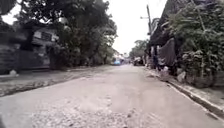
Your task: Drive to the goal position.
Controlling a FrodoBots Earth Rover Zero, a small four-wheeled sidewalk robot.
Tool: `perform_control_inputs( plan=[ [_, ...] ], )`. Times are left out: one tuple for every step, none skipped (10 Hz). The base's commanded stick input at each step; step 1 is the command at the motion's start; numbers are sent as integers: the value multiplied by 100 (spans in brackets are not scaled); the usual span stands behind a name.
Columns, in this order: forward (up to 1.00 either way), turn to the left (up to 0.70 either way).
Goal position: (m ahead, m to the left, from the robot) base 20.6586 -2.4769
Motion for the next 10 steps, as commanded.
perform_control_inputs(
  plan=[
    [100,0],
    [100,0],
    [100,0],
    [100,0],
    [100,0],
    [100,0],
    [100,0],
    [100,0],
    [100,0],
    [100,0]
  ],
)
